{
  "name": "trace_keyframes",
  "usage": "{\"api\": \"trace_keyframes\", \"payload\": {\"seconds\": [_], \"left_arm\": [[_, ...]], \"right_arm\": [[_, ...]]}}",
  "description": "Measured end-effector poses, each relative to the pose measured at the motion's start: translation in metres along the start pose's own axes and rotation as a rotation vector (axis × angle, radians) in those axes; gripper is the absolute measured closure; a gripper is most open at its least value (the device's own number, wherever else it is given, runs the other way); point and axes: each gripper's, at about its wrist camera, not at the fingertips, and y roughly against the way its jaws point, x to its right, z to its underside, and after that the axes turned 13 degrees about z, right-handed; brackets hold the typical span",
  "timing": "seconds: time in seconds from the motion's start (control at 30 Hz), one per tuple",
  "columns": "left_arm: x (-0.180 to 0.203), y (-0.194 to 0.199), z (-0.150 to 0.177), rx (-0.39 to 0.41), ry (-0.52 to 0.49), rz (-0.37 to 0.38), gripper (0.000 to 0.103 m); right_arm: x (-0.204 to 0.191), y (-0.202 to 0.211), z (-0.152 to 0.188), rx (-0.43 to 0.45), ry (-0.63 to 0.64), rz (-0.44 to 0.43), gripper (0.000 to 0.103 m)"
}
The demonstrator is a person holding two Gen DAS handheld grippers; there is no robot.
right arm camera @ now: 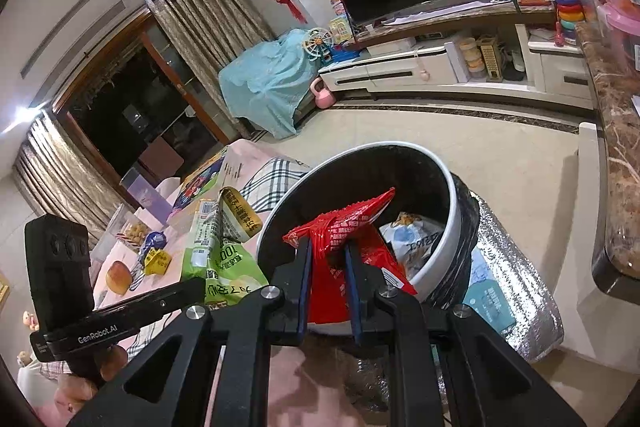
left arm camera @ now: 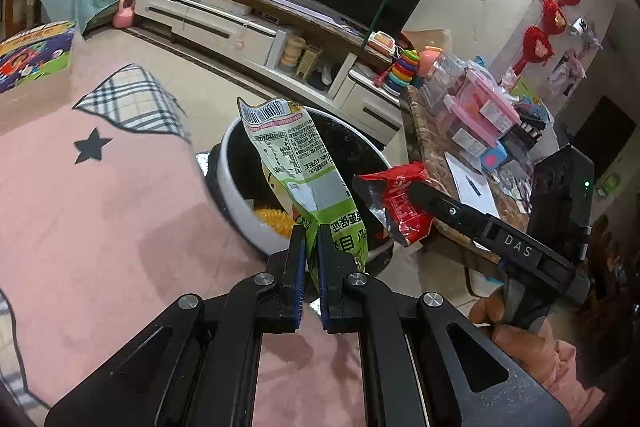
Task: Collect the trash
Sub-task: 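Carry both held bags over the trash bin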
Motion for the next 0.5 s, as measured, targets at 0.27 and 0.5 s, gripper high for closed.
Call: {"api": "trace_keyframes", "payload": {"seconds": [0.27,0.5], "left_arm": [[-0.001,-0.021,-0.017,-0.012,0.006,0.007,0.098],[-0.009,-0.035,-0.022,-0.038,0.035,0.02,0.098]], "right_arm": [[0.005,-0.012,-0.012,-0.01,0.006,0.021,0.087],[0.007,-0.02,-0.019,-0.018,0.019,0.042,0.087]]}}
